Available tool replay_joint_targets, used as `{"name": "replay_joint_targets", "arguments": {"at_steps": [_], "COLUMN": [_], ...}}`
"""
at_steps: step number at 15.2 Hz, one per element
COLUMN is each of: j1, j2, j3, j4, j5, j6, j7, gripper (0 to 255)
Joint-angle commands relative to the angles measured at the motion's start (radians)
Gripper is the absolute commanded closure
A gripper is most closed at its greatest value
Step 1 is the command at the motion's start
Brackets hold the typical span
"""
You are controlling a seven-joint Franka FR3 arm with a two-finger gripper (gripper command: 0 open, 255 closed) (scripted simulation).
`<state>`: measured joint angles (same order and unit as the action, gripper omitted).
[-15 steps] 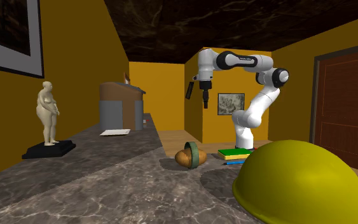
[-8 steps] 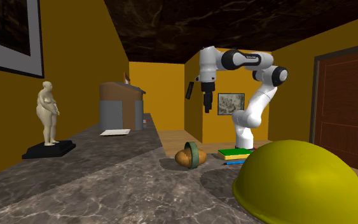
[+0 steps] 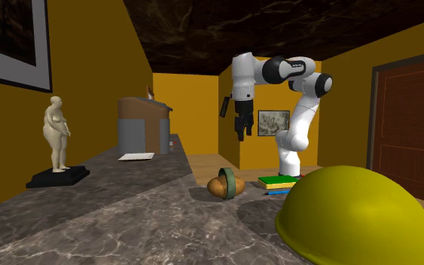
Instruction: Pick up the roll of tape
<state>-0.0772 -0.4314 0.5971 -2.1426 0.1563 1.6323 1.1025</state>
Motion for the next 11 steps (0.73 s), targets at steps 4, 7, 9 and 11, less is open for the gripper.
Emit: {"name": "replay_joint_targets", "arguments": {"at_steps": [4, 7, 9, 11], "j1": [-0.05, -0.053, -0.027, 0.025], "j2": [0.23, 0.403, 0.53, 0.655], "j3": [0.151, 0.226, 0.254, 0.255], "j4": [0.169, 0.288, 0.378, 0.478], "j5": [-0.077, -0.174, -0.256, -0.336], "j6": [0.024, 0.022, 0.007, -0.019], "j7": [0.276, 0.457, 0.58, 0.692], "gripper": [0, 0, 0, 0]}}
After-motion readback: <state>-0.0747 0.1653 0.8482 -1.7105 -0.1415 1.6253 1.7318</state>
